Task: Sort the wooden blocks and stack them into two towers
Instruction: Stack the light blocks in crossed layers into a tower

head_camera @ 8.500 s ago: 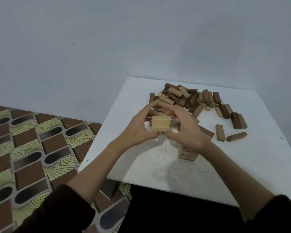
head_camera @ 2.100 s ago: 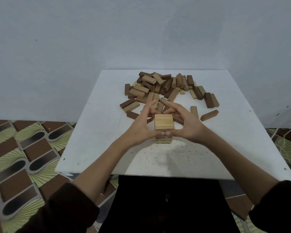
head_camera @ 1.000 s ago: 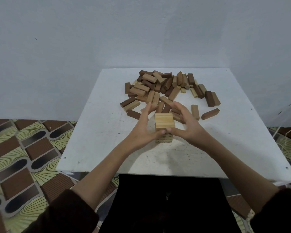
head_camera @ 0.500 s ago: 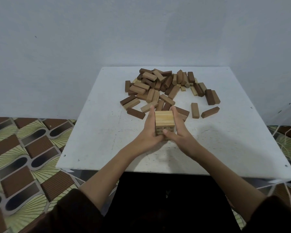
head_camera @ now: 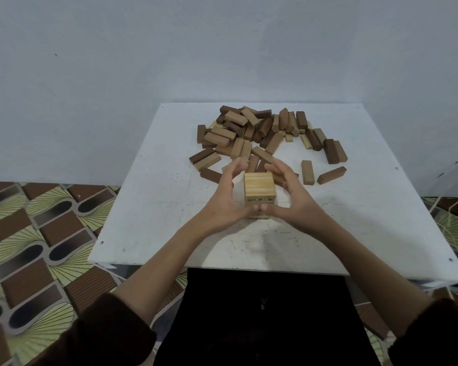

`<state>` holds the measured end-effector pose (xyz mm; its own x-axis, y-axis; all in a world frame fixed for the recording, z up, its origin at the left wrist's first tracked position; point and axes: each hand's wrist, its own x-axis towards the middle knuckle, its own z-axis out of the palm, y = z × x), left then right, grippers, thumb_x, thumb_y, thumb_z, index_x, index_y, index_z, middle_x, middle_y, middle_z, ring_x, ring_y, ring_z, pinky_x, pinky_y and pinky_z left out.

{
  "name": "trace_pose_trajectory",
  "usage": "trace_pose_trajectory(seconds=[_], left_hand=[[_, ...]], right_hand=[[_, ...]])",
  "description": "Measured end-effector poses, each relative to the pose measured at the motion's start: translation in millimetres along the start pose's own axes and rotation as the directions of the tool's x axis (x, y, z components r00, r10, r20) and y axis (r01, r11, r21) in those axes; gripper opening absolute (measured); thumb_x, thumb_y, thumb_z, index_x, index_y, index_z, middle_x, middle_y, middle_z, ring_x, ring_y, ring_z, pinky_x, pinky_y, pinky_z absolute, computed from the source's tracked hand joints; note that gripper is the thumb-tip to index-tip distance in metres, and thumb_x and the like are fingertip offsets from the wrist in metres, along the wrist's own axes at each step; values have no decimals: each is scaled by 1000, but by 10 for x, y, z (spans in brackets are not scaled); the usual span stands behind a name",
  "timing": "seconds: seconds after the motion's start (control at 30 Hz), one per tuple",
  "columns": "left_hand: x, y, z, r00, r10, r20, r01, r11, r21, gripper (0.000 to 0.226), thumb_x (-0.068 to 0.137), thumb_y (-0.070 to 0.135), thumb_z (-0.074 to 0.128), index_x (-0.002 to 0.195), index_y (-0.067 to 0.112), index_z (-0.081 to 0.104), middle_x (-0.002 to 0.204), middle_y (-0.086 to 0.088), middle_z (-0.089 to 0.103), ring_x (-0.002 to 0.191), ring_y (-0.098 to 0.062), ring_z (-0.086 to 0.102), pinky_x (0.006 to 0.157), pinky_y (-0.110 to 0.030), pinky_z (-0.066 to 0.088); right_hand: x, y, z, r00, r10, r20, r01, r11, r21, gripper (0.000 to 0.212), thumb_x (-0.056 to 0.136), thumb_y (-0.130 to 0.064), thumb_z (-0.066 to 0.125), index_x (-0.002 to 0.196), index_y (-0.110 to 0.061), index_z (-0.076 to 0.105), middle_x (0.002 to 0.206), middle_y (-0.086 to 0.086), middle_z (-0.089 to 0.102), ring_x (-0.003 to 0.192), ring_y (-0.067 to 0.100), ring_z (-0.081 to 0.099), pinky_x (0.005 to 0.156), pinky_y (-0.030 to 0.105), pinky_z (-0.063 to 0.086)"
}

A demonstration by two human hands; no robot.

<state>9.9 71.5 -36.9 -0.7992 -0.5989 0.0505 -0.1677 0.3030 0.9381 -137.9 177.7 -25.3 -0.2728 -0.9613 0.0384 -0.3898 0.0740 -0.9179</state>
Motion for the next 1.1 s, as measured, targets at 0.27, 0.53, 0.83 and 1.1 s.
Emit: trace_pose_trajectory(seconds=[0.27, 0.53, 0.83, 1.1], left_hand=[[87, -12, -95, 1000, 8, 8, -8, 1000, 6, 95, 71, 28, 75, 147, 21, 18, 131, 5, 48, 129, -2, 39, 114, -25, 23], [110, -35, -80, 1000, 12, 11, -12, 1000, -21, 93, 72, 27, 74, 147, 20, 20, 126, 2, 50, 126, -4, 43, 109, -18, 26], [121, -25, -73, 1000, 16, 15, -16, 1000, -13, 99, 69, 30, 76, 148, 22, 17, 126, 3, 51, 127, -4, 41, 106, -16, 26], [136, -54, -73, 1000, 15, 2, -15, 1000, -13, 97, 72, 21, 78, 148, 19, 18, 123, -1, 52, 125, -8, 44, 108, -20, 26]], right_hand=[[79, -56, -110, 997, -79, 22, 80, 995, -51, 87, 77, -9, 75, 146, -22, 24, 125, -5, 49, 120, -1, 47, 97, 6, 36], [92, -61, -114, 992, -125, 33, 128, 988, -90, 80, 79, -8, 73, 145, -15, 29, 119, -1, 52, 118, 4, 49, 102, 13, 36], [109, -36, -125, 992, -115, 60, 121, 987, -109, 82, 76, -8, 75, 141, -26, 27, 116, -7, 51, 117, 0, 48, 104, 16, 37], [128, -24, -123, 992, -114, 51, 118, 989, -90, 82, 76, -4, 74, 141, -24, 30, 114, 0, 53, 116, 11, 51, 109, 34, 37]])
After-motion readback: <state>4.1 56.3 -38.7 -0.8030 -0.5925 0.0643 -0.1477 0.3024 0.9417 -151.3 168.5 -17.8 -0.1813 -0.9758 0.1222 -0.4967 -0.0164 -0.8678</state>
